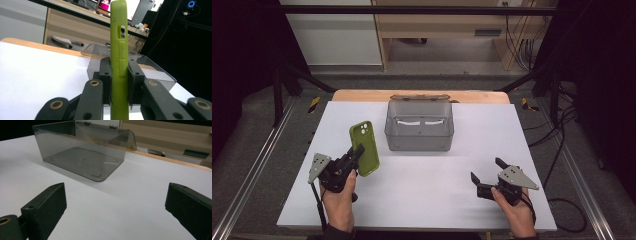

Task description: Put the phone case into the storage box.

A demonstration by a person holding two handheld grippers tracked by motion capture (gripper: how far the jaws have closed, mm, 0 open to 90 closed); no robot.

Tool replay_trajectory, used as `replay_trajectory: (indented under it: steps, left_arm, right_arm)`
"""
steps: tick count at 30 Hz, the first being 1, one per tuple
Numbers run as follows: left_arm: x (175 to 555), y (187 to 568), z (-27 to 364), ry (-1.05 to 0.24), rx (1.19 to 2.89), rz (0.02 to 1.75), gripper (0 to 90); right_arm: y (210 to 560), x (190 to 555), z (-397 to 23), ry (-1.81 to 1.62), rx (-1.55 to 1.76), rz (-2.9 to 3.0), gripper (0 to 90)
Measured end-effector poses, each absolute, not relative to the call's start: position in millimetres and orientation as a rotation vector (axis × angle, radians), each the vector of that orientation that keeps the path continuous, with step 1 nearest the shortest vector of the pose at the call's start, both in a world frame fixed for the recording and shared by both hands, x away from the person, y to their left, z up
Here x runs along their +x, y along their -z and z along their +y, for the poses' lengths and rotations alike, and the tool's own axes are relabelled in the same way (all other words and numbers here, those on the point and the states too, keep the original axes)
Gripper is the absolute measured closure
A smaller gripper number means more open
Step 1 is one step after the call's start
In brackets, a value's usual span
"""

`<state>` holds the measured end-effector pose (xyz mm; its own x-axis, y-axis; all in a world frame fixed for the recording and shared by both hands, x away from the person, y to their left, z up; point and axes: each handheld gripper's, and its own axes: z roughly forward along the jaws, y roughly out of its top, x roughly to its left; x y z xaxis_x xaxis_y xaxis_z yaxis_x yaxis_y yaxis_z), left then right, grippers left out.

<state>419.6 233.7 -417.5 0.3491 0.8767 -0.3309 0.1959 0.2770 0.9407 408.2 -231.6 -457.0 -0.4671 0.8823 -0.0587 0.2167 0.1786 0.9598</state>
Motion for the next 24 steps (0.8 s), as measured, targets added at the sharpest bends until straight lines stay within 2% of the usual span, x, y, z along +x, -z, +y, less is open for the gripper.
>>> replay_trajectory:
  steps: [8,14,24]
  left_arm:
    - [419,416,234,-0.608,1.225,1.148,77.5]
    - [420,412,234,-0.585,1.224,1.147,77.5]
    - [435,385,229,-0.624,1.248,1.115,77.5]
  right_arm:
    - [458,406,-246,-1.379,0.967,1.726,3.0]
    - [461,405,-239,-1.452,0.927,1.747,3.0]
    - [466,410,-225,-1.487,0.883,1.828,3.3]
